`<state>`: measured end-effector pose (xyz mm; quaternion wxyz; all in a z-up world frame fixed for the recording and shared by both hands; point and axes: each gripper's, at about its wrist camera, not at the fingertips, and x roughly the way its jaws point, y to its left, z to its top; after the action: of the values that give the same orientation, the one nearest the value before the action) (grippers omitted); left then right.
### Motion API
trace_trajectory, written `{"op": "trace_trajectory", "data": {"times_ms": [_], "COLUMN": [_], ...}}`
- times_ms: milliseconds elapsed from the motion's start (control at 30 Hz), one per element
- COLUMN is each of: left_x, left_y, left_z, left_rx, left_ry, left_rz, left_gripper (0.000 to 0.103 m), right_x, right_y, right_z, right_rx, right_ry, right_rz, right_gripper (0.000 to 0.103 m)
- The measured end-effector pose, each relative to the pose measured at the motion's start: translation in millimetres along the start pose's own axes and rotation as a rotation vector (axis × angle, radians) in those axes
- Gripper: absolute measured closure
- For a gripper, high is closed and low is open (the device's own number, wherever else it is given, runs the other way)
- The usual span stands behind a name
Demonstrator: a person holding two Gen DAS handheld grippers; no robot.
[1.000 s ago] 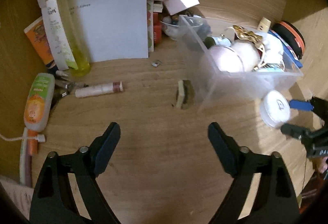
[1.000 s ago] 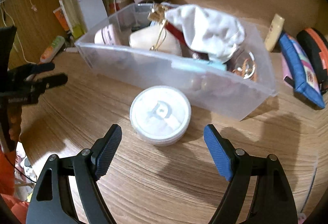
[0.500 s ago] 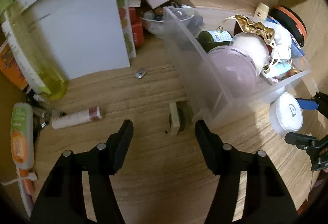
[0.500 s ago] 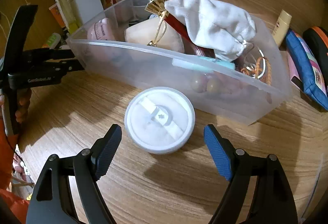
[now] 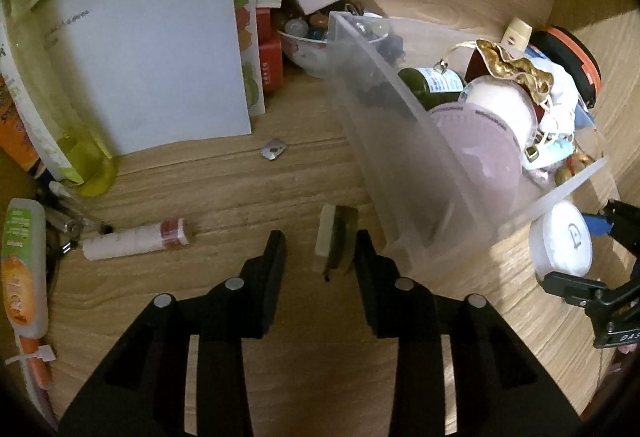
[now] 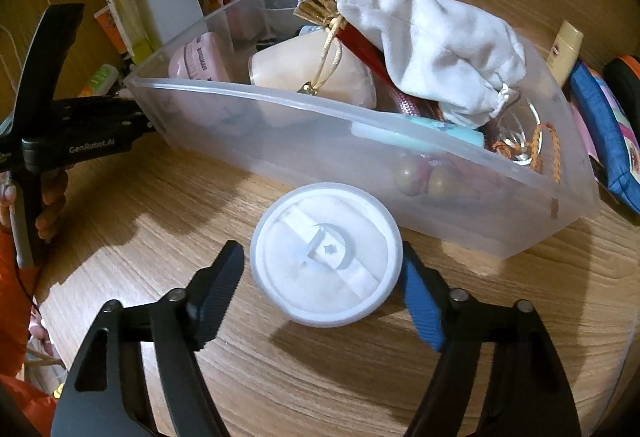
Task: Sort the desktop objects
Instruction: 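Grasp the beige block with the left tool while the right tool grasps the white lid container, then carry the block and white container over the clear box and open both tools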
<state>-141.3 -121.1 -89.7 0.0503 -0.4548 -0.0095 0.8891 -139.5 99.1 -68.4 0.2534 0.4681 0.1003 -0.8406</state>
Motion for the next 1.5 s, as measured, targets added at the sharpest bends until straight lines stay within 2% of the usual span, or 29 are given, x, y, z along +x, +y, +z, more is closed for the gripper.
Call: {"op": "trace_trajectory", "data": {"times_ms": [33, 67, 100, 233, 467, 667, 1167, 1500], "left_x": [0.0, -0.1, 0.3, -5.7, -41.0, -67.6, -109.6, -97.0], "left_y": [0.0, -0.3, -0.3, -3.4, -12.0, -29.7, -92.9, -119.1], "left_z": [1.8, 2.6, 3.4, 0.6, -10.6, -13.1, 2.8, 36.8], "left_rx": [-0.003, -0.006, -0.010, -0.014, -0.021, -0.005, 0.074, 0.071], "left_ry": [-0.004, -0.005, -0.003, -0.027, -0.113, -0.189, -0.329, -0.337], "left_rz": [-0.001, -0.002, -0.001, 0.037, 0.092, 0.093, 0.004, -0.075], "left_gripper": [0.073, 0.083, 0.088, 0.088, 0.088, 0.088, 0.088, 0.088], "right_x": [0.0, 0.1, -0.2, -3.6, -22.7, -45.7, -103.5, -108.6], "right_y": [-0.1, -0.1, -0.4, -0.1, 0.8, -6.1, -24.3, -51.2], "right_z": [0.1, 0.0, -0.4, -3.9, -10.1, -9.3, -2.0, 9.7], "right_rx": [0.000, -0.002, 0.000, -0.002, -0.023, 0.000, 0.063, 0.135], "right_ry": [-0.003, -0.004, -0.006, -0.013, -0.053, -0.112, -0.283, -0.335], "right_rz": [-0.005, -0.007, -0.006, 0.004, 0.011, 0.006, -0.006, -0.036], "right_gripper": [0.040, 0.040, 0.040, 0.040, 0.040, 0.040, 0.040, 0.040]}}
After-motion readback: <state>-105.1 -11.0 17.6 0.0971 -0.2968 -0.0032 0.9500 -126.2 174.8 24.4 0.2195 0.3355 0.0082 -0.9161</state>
